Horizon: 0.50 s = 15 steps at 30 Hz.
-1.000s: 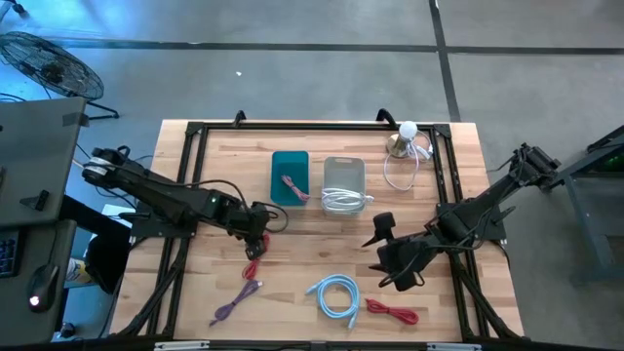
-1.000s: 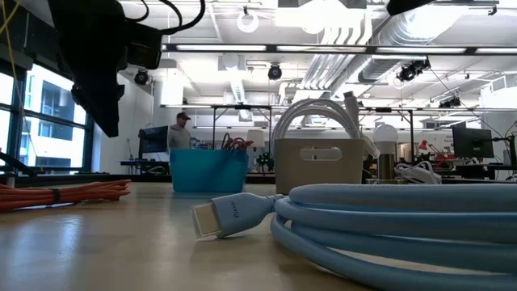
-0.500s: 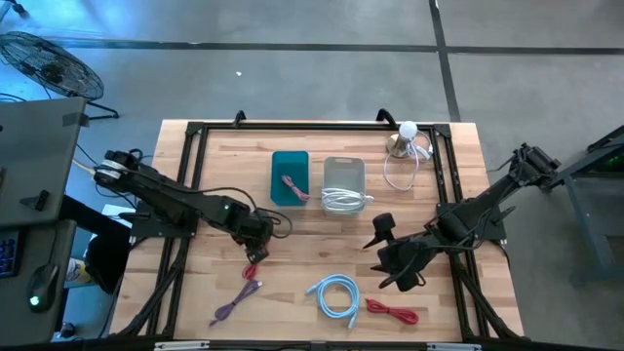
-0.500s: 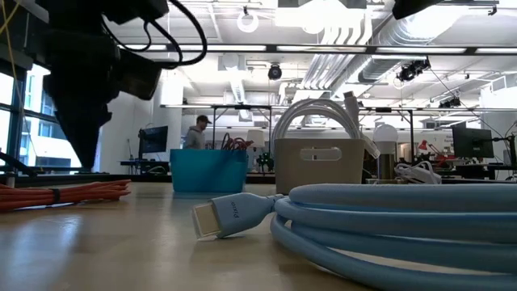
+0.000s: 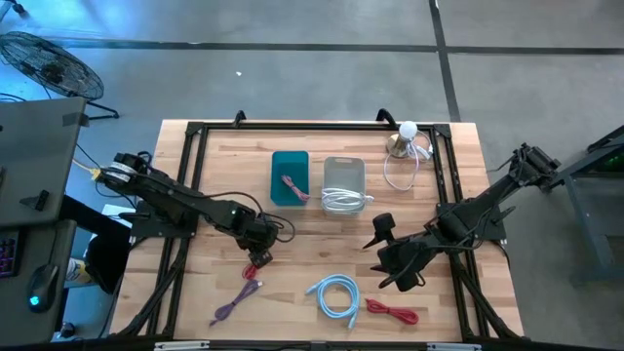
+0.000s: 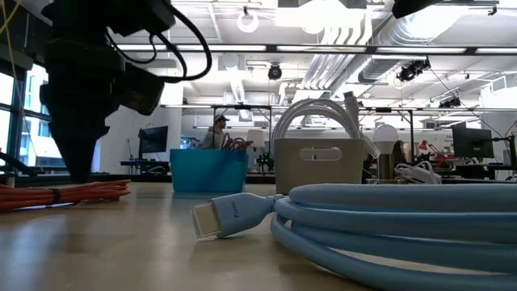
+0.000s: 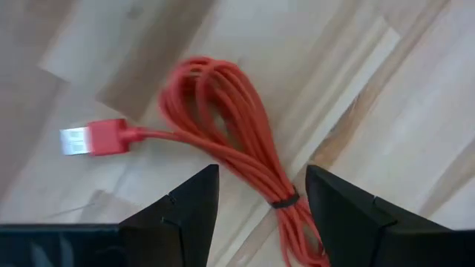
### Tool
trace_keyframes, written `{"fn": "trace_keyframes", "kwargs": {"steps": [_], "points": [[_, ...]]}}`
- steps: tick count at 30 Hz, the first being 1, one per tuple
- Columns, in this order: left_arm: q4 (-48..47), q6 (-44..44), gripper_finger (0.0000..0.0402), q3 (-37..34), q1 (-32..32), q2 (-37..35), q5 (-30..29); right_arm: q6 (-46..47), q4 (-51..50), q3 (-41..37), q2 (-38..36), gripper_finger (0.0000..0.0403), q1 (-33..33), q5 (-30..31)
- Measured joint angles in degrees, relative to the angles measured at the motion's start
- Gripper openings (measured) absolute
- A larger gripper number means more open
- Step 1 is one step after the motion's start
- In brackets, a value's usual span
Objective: Pick & Place USB Port
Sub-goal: Put the top red charger cable into the blue bin
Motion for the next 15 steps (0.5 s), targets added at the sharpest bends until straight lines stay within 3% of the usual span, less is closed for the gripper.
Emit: {"fn": "trace_keyframes", "kwargs": {"steps": [15], "points": [[3.2,-1.1,0.0197,0.0,-0.8,4.1,1.6,0.2,0.0,0.0,0.0,0.0261,0.0,-1.6]]}}
